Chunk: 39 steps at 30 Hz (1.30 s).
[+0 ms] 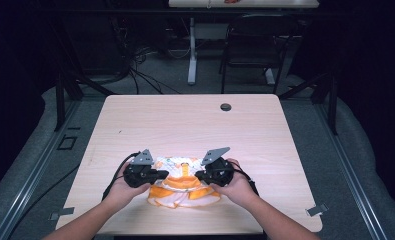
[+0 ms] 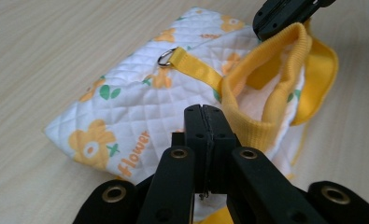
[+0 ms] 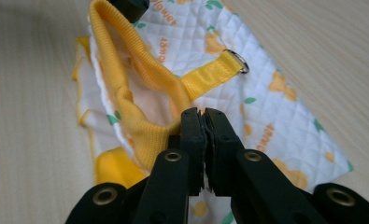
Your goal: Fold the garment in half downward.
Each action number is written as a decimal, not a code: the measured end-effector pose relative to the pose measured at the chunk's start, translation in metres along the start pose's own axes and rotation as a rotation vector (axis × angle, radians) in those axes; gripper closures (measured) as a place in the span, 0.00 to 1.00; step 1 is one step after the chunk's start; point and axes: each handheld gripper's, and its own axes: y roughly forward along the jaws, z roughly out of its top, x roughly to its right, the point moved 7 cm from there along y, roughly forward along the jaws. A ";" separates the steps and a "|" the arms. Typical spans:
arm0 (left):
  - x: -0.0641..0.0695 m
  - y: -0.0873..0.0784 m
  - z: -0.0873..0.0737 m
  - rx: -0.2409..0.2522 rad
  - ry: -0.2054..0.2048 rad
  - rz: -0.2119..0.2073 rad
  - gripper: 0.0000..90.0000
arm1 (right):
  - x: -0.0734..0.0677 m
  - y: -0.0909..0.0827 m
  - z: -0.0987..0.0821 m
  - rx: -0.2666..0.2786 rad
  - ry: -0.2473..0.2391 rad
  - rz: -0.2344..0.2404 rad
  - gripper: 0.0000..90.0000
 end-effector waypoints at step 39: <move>0.029 0.011 -0.054 -0.095 0.005 -0.049 1.00 | -0.040 0.011 -0.047 -0.083 0.003 0.084 0.98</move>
